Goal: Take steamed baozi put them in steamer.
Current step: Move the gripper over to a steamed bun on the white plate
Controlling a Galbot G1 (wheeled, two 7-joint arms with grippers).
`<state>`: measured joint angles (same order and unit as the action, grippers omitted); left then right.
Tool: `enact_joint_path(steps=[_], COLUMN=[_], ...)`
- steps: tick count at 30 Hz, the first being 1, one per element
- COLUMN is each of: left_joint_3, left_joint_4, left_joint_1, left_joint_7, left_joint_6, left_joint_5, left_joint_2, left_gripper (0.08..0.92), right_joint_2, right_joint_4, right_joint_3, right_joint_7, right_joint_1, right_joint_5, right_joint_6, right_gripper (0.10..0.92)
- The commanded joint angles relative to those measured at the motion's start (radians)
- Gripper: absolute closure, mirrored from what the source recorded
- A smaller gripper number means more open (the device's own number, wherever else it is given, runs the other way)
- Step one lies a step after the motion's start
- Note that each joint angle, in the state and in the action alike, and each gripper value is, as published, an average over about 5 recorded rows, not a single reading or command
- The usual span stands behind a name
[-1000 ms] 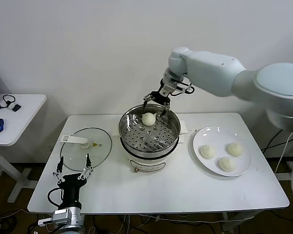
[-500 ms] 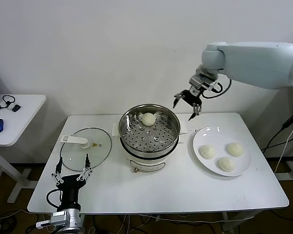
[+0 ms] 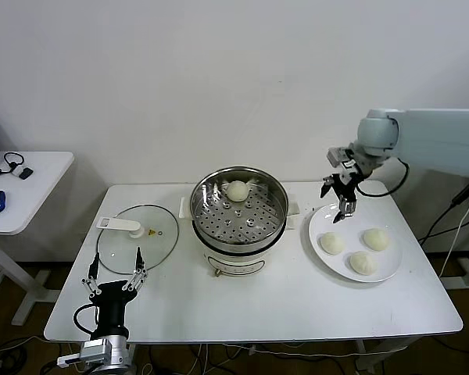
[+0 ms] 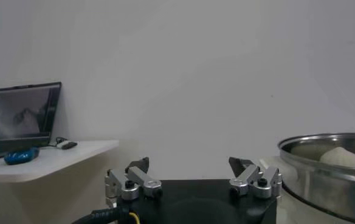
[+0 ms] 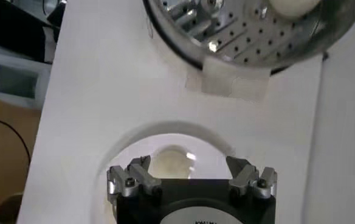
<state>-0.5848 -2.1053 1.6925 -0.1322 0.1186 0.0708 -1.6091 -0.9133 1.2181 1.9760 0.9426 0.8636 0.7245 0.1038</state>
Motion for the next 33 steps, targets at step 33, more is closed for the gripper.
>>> enact_joint_path(steps=[33], left_joint_3=[-0.032], left_joint_4=[0.034], left_joint_1=[-0.014], left_joint_7=[-0.006], left_joint_6=[0.006], left_joint_5=[0.007], left_joint_2=[-0.049], left_gripper=[0.177], right_joint_2=[-0.032], right_joint_4=[-0.322], right_joint_3=[-0.372], right_joint_7=[-0.008], right_joint_1=[-0.489], right_joint_5=[-0.281], right_joint_6=[0.044], right_gripper=[0.203])
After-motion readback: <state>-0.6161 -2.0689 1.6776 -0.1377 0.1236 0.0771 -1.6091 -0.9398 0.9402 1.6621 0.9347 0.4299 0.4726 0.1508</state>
